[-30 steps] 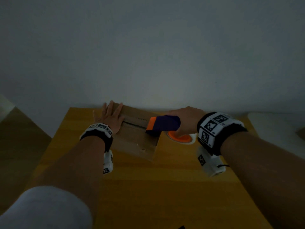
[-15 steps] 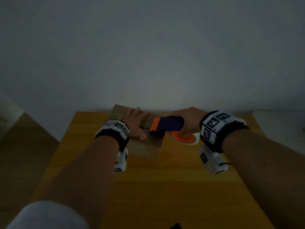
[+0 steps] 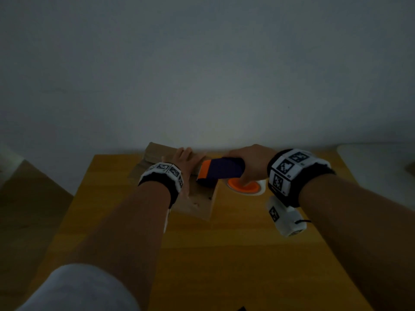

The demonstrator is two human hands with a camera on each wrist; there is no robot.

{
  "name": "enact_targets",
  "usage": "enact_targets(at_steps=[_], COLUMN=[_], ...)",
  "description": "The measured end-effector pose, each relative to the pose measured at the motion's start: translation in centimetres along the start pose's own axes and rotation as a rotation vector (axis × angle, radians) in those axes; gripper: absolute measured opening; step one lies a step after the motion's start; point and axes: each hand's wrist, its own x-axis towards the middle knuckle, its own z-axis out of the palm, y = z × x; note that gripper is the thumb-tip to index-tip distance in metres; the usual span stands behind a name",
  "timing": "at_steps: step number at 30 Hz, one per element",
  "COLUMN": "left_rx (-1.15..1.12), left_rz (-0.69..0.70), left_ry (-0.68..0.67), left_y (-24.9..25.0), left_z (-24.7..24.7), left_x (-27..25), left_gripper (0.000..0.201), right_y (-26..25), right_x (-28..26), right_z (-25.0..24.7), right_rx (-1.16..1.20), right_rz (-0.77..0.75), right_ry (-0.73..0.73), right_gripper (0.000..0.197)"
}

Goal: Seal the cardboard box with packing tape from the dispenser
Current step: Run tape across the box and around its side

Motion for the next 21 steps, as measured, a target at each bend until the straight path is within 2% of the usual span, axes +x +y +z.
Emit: enact_targets(at_steps=[12, 17, 21], left_rx=[-0.118, -0.114, -0.113], left_rz=[-0.038, -0.05, -0.044], left_ry=[0.078, 0.037, 0.055], left_y=[0.7, 1.0, 1.0], left_z=[1.1, 0.5, 0.5], left_x=[-0.5, -0.8, -0.7], left_gripper=[0.118, 0.117, 0.118], right_y=[1.4, 2.7, 4.5], right_x=[-1.5, -2.5, -4.0], right_z=[0.2, 0.9, 1.4], right_rx=[0.033, -0.008, -0.032], right_rz=[-0.006, 0.005, 0.048], right_ry=[-0.007, -0.034, -0.078], right_gripper=[0.068, 0.066, 0.065])
